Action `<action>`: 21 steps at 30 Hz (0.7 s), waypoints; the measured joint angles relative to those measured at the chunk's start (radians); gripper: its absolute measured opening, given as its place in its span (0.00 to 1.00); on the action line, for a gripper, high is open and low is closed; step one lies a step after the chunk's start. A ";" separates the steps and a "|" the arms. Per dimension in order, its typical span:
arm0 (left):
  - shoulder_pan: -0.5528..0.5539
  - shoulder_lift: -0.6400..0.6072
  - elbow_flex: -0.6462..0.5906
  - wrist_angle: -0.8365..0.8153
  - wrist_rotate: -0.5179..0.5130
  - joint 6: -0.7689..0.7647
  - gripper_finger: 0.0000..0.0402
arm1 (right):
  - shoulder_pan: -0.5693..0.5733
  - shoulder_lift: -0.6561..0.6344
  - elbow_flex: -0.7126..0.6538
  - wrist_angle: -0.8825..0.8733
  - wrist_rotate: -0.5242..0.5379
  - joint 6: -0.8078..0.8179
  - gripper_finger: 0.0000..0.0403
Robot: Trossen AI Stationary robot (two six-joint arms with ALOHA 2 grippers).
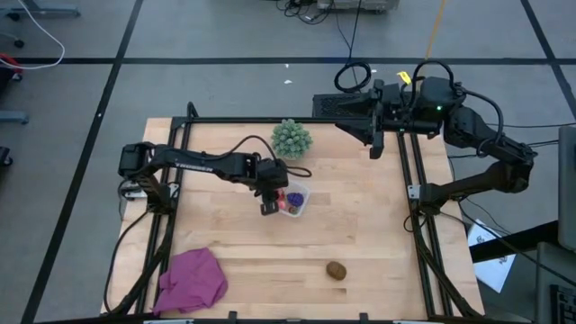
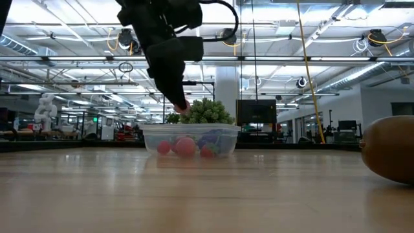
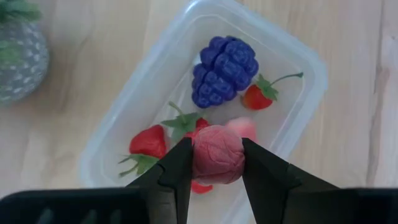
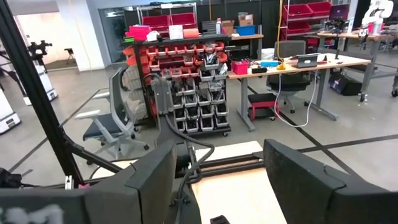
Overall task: Pick and placing Produce into tupperware
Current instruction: Put the apricot into the transparent bin
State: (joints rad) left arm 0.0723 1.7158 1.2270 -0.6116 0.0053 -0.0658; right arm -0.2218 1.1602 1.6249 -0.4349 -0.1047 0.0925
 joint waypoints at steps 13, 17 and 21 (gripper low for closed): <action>0.020 0.083 0.000 0.048 0.028 -0.007 0.30 | 0.000 0.017 0.000 -0.004 0.000 0.000 0.57; 0.033 0.099 0.002 0.068 0.064 -0.011 0.30 | 0.000 0.017 0.000 -0.004 0.000 0.000 0.57; 0.040 0.104 0.002 0.094 0.073 -0.014 0.31 | 0.000 0.017 0.000 -0.005 0.000 0.000 0.57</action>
State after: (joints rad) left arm 0.1120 1.8198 1.2285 -0.5177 0.0784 -0.0800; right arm -0.2218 1.1770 1.6253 -0.4400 -0.1047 0.0925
